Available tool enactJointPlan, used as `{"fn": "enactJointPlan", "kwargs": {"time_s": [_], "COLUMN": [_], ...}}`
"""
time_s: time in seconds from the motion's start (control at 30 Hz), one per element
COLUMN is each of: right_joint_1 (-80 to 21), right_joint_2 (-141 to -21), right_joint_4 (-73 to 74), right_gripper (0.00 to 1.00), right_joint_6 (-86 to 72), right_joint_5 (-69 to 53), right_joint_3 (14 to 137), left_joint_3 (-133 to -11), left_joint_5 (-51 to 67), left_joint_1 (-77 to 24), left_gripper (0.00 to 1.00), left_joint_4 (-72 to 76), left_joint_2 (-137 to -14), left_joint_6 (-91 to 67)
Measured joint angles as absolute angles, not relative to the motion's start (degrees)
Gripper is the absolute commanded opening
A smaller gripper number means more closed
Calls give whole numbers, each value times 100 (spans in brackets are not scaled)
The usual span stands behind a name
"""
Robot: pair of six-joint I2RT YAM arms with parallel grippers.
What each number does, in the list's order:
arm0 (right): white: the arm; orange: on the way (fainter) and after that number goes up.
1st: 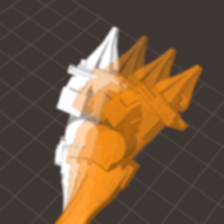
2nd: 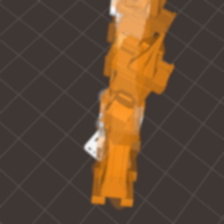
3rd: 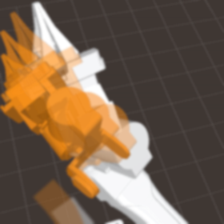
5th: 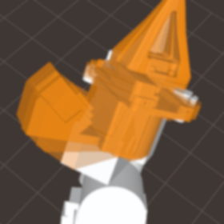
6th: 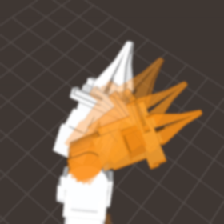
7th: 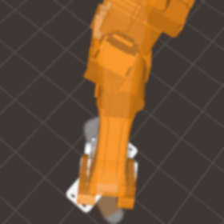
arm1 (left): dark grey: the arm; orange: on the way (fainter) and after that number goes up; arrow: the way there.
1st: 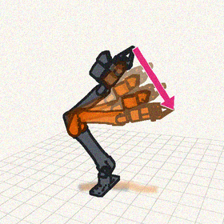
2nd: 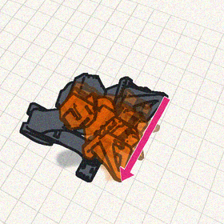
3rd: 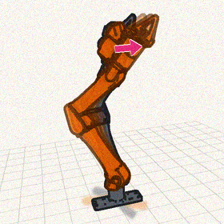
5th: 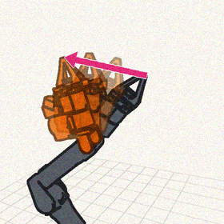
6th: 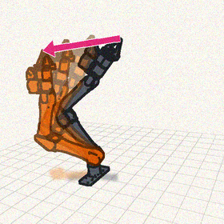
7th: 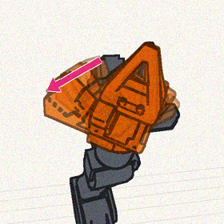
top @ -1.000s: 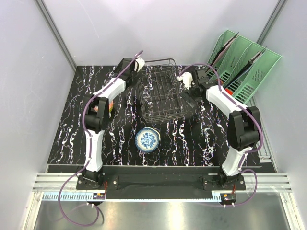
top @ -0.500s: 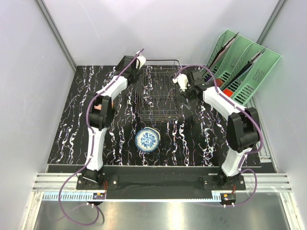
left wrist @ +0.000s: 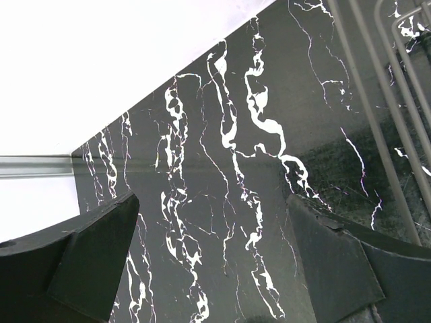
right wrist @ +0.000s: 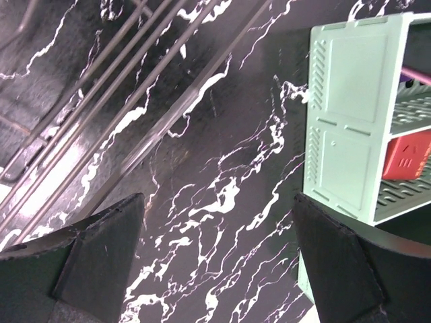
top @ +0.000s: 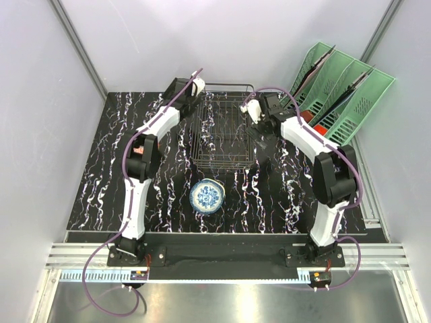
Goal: Load the bowls into the dish rack
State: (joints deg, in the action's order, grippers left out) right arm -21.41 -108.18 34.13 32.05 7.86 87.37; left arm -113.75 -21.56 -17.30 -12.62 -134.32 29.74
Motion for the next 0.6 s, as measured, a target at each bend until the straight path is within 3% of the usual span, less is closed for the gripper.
{"fn": "enactJointPlan", "kwargs": {"time_s": [0.4, 0.6], "right_joint_1": [-2093, -2082], "right_joint_2": [-11279, -11161], "right_joint_4": [3374, 3371], "right_gripper": [100, 100], "right_joint_6": [3114, 2923], "right_joint_5": [1243, 1098], "right_joint_3": [9299, 9310], "left_joint_3": [-11290, -10206], "left_joint_5": [-2423, -2191], "left_joint_1": [-1732, -1719], "left_gripper": [99, 99], "left_joint_4": [-1203, -1455], "left_joint_2": [-13395, -12591], "left_joint_6": [2884, 2724]}}
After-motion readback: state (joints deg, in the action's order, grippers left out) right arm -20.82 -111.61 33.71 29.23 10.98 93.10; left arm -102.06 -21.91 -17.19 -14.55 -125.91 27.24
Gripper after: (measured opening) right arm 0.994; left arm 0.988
